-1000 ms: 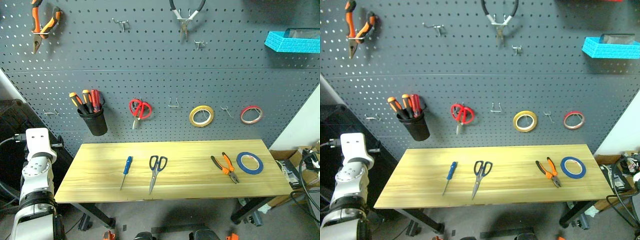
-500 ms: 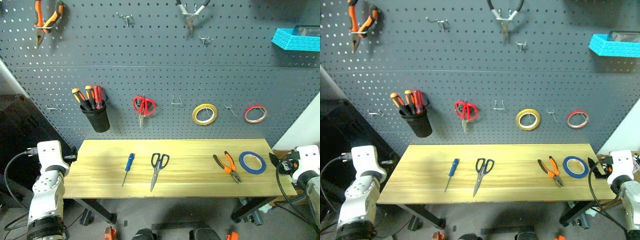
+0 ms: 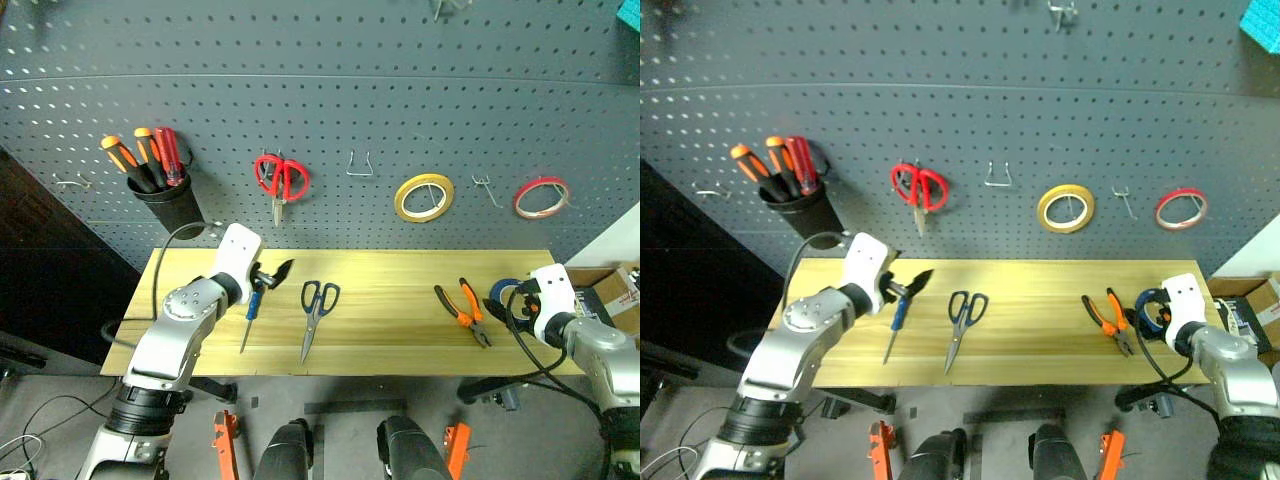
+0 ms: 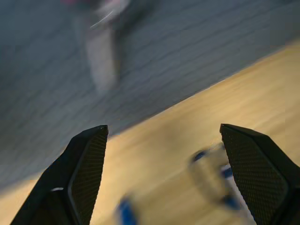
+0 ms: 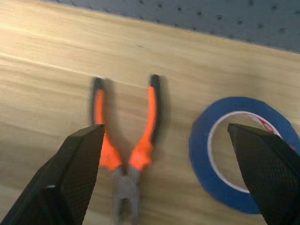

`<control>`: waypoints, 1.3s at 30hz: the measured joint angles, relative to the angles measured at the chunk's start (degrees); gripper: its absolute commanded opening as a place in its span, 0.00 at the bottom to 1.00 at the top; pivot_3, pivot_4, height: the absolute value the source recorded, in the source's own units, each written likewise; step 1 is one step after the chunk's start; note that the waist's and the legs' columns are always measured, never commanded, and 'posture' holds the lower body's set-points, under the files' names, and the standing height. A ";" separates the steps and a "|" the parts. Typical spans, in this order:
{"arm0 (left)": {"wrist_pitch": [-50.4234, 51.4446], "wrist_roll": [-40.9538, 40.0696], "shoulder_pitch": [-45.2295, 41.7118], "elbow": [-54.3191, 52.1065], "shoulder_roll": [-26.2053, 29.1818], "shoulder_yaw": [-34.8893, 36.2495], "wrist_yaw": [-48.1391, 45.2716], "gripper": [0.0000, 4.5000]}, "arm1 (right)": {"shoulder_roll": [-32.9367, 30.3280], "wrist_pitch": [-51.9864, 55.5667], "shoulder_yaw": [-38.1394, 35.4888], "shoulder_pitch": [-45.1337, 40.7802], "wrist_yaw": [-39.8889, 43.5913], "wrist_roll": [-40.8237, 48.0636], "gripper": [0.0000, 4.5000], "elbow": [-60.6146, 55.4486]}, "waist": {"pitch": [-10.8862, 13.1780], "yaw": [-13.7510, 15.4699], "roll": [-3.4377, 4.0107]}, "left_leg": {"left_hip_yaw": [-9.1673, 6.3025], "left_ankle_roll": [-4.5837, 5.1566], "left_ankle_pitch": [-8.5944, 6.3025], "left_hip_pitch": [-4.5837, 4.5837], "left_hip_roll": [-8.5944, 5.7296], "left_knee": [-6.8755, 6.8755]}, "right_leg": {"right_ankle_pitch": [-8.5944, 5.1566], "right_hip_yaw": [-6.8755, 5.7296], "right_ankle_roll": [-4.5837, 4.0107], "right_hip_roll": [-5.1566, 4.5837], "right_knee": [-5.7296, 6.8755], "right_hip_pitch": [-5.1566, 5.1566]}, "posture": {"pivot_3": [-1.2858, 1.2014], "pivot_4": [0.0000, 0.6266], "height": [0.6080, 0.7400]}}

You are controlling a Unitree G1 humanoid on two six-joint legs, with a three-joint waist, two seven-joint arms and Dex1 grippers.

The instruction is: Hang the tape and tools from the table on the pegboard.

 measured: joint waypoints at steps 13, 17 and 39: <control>4.98 -2.48 -3.26 -6.67 1.33 -3.33 -10.57 0.90 | -0.35 -10.10 9.36 -23.08 7.35 -11.04 1.00 39.26 | 3.45 -0.86 -0.39 | 0.04 0.02 0.00 -0.37 -0.02 0.12 | -0.03 -0.04 -0.01 0.03 0.25 -0.39 | 0.50 0.52 1.00; 6.45 -4.07 -3.25 -8.45 1.77 -3.21 -12.54 0.91 | -0.32 -13.58 11.34 -26.35 10.31 -13.64 0.96 47.63 | 3.64 -0.69 -0.42 | 0.03 0.01 -0.01 -0.42 0.00 0.11 | -0.03 -0.04 -0.01 0.01 0.21 -0.41 | 0.51 0.51 1.00; -0.61 -11.05 -4.67 -9.09 1.62 -1.27 -24.54 0.91 | -6.61 -19.05 9.08 -5.51 5.75 -19.92 0.15 14.00 | 3.57 0.53 -0.33 | -0.18 -0.05 0.01 -0.62 0.01 0.74 | 0.12 -0.12 0.25 -0.02 0.32 -0.34 | 0.49 0.44 1.00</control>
